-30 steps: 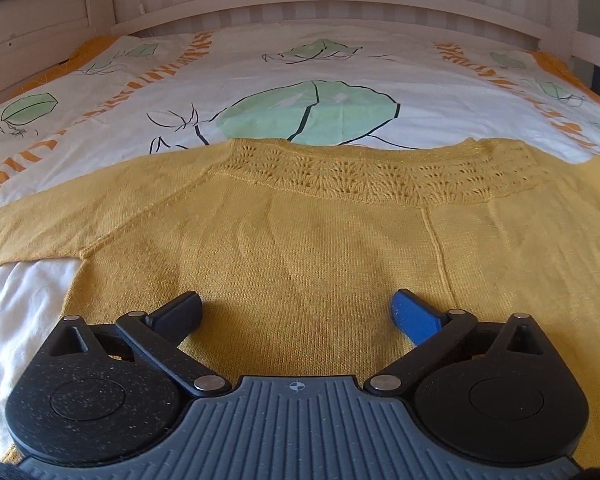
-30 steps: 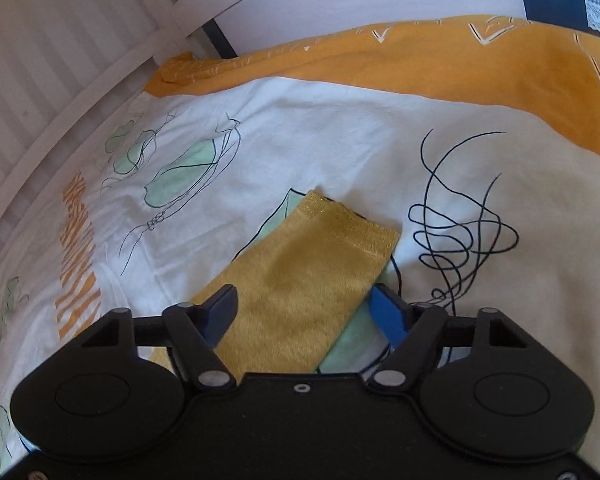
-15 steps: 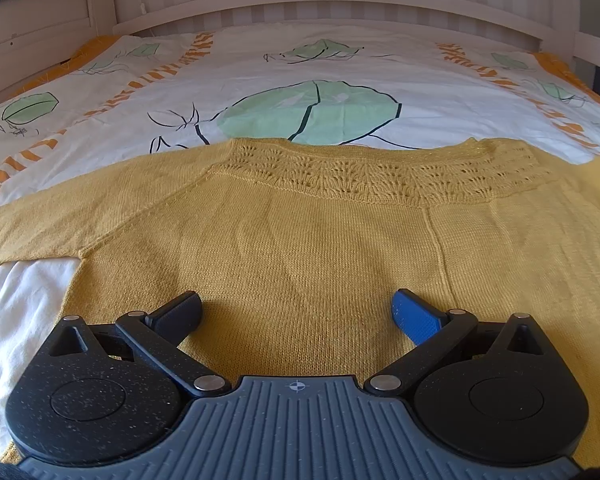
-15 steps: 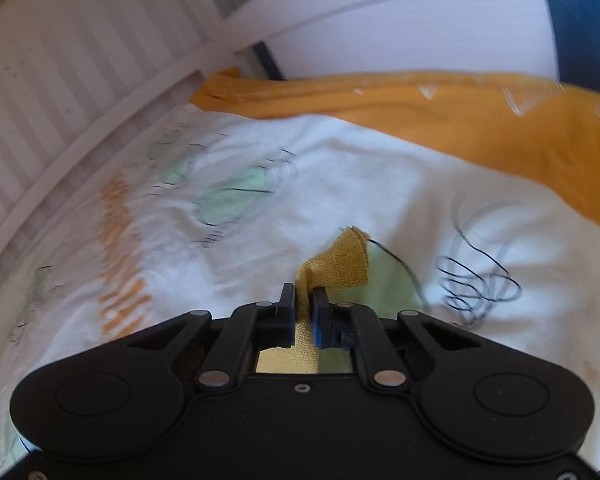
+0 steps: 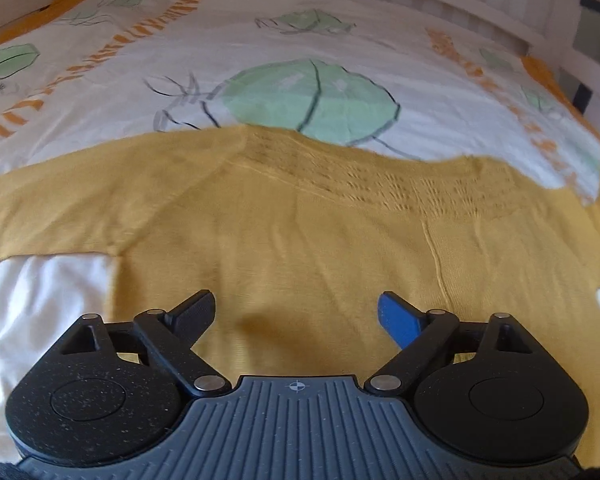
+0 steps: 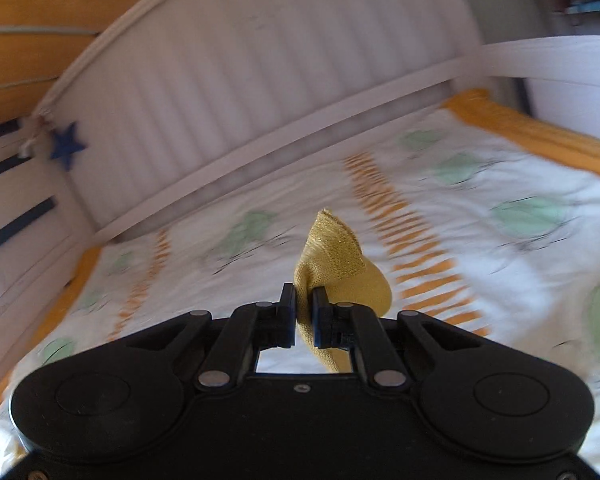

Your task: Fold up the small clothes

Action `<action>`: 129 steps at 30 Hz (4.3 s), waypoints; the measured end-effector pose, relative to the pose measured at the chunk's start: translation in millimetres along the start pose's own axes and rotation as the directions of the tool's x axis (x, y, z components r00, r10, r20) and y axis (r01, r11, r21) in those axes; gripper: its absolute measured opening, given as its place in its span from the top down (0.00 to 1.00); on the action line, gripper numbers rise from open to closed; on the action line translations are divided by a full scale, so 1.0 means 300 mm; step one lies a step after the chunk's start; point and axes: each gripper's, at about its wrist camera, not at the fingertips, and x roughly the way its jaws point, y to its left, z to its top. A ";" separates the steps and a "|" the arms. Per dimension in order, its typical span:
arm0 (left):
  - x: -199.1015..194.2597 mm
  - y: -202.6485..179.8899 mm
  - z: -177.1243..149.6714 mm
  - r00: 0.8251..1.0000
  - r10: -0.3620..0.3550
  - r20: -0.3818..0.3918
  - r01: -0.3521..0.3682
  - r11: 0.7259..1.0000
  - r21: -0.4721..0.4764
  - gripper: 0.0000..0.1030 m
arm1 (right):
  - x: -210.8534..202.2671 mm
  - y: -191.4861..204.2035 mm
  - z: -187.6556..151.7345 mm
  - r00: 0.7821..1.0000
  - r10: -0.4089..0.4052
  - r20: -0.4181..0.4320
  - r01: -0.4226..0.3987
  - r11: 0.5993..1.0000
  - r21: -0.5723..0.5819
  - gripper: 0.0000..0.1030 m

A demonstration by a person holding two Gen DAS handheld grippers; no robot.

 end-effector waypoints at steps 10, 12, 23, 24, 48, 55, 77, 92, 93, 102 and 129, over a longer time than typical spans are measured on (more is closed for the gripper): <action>-0.169 0.271 -0.008 0.998 0.016 0.055 -0.011 0.997 -0.078 0.13 | 0.339 0.382 -0.456 0.957 0.154 -0.245 -0.179 0.980 -0.083 0.85; -0.176 0.304 -0.014 0.998 0.025 0.053 -0.020 0.996 -0.082 0.13 | 0.392 0.433 -0.552 0.947 0.138 -0.291 -0.180 0.976 -0.122 0.85; -0.162 0.349 -0.004 0.999 -0.012 0.033 0.015 0.997 -0.081 0.14 | 0.333 0.527 -0.775 0.941 0.075 -0.331 -0.188 0.927 -0.326 0.44; -0.157 0.336 0.002 0.999 -0.021 0.033 0.024 0.997 -0.070 0.14 | 0.307 0.514 -0.771 0.946 0.067 -0.317 -0.181 0.921 -0.344 0.43; 0.099 0.119 0.075 0.995 -0.078 -0.064 0.076 0.996 -0.037 0.67 | 0.094 0.201 -0.882 0.970 -0.142 -0.196 0.044 0.900 -0.434 0.16; 0.018 0.069 0.128 0.996 -0.068 0.058 0.062 0.994 0.092 0.96 | 0.092 0.197 -0.889 0.972 -0.134 -0.194 0.040 0.905 -0.425 0.15; 0.136 0.279 0.126 1.000 -0.002 0.030 0.002 1.000 0.002 0.71 | 0.095 0.195 -0.889 0.972 -0.133 -0.195 0.040 0.906 -0.422 0.14; 0.004 0.410 0.092 0.998 -0.061 0.036 0.062 0.997 -0.055 0.34 | 0.095 0.197 -0.890 0.971 -0.139 -0.194 0.044 0.903 -0.426 0.14; 0.002 0.407 0.090 0.997 -0.071 0.034 0.073 0.995 -0.067 0.34 | 0.096 0.198 -0.891 0.971 -0.141 -0.194 0.045 0.903 -0.428 0.14; -0.007 0.269 0.035 0.966 -0.259 0.017 0.259 0.961 -0.091 0.34 | 0.096 0.199 -0.891 0.971 -0.140 -0.193 0.045 0.903 -0.427 0.14; -0.078 0.447 0.145 0.980 -0.031 0.197 0.050 0.994 -0.094 0.34 | 0.095 0.201 -0.892 0.972 -0.133 -0.195 0.040 0.906 -0.422 0.12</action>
